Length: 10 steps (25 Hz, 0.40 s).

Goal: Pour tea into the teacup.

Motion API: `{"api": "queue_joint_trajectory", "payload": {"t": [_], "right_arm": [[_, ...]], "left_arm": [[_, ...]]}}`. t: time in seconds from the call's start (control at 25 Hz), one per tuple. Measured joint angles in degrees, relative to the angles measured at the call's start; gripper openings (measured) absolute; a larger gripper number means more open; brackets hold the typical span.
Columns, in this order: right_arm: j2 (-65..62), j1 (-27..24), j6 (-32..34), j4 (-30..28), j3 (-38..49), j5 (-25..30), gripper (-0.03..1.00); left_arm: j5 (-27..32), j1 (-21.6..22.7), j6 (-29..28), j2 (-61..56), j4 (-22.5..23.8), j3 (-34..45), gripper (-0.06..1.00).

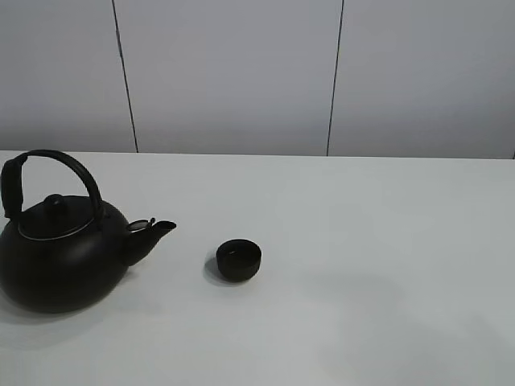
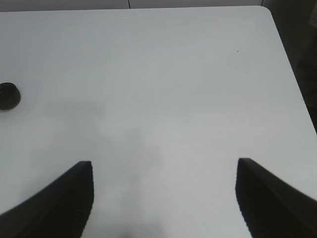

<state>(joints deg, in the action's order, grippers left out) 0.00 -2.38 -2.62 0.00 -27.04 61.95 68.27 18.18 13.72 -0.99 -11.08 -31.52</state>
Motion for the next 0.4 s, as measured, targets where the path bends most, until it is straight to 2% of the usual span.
{"api": "queue_joint_trajectory", "payload": {"t": [0.12, 0.4], "right_arm": [[0.0, 0.0, 0.0, 0.0, 0.0, 0.0, 0.55], [0.0, 0.0, 0.0, 0.0, 0.0, 0.0, 0.55]], "left_arm": [[-1.24, -2.18, 0.0, 0.0, 0.06, 2.96, 0.31], [-2.41, -8.78, 0.0, 0.0, 0.06, 3.64, 0.31]]}}
